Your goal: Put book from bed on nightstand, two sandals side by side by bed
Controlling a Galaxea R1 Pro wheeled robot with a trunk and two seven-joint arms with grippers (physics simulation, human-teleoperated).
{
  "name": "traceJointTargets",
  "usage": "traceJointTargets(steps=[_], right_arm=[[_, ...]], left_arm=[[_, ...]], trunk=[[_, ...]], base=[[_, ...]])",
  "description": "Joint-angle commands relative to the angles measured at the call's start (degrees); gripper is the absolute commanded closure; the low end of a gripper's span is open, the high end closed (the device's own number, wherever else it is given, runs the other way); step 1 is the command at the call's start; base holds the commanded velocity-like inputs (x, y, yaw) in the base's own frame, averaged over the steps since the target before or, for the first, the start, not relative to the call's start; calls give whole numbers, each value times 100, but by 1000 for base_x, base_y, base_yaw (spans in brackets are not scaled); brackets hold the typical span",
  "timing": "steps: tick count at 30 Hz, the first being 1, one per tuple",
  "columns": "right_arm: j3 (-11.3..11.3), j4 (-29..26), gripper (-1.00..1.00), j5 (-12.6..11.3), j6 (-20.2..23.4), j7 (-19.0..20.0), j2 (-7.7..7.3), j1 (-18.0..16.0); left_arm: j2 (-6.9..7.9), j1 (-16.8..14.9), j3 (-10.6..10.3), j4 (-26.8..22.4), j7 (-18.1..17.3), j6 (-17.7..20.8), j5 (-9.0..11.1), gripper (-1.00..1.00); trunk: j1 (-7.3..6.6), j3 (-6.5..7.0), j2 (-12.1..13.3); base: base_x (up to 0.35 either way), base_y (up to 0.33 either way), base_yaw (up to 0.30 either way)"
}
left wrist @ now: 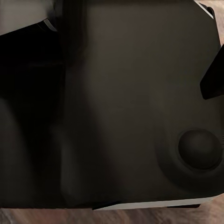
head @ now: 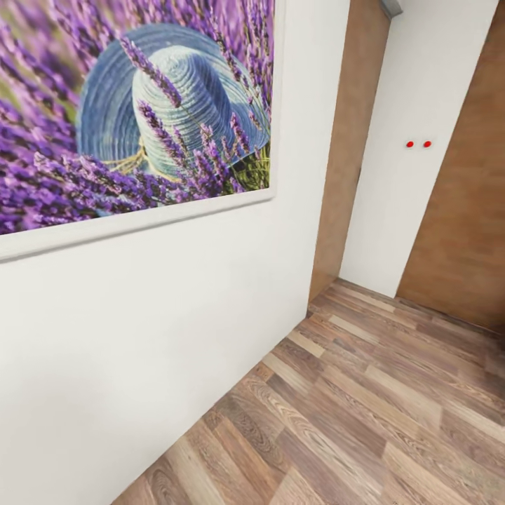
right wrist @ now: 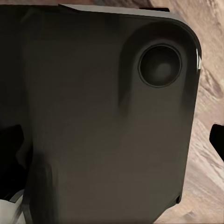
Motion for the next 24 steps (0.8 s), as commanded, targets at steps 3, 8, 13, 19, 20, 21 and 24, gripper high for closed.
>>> traceJointTargets(steps=[3, 8, 13, 19, 20, 21, 24], right_arm=[[2, -1, -100, 4, -13, 4, 0, -1], [2, -1, -100, 4, -13, 9, 0, -1], [2, -1, -100, 4, -13, 11, 0, -1], [2, -1, -100, 4, -13, 12, 0, -1], [2, -1, -100, 4, -13, 13, 0, -1], [2, -1, -100, 4, -13, 13, 0, -1], [0, -1, -100, 4, -13, 13, 0, -1]], left_arm=[[1, -2, -3, 4, -11, -19, -2, -100], [1, -2, -3, 4, -11, -20, -2, -100], [1, -2, -3, 4, -11, -21, -2, -100], [1, -2, -3, 4, -11, -23, -2, -100], [1, -2, -3, 4, -11, -22, -2, -100], [1, -2, -3, 4, -11, -23, -2, -100], [1, -2, -3, 4, -11, -23, 0, -100]], trunk=[[0, -5, -3], [0, -5, -3], [0, -5, -3], [0, -5, -3], [0, -5, -3], [0, -5, -3], [0, -5, -3]], base=[[0, 0, -285], [0, 0, -285], [0, 0, -285], [0, 0, -285], [0, 0, -285], [0, 0, -285], [0, 0, -285]])
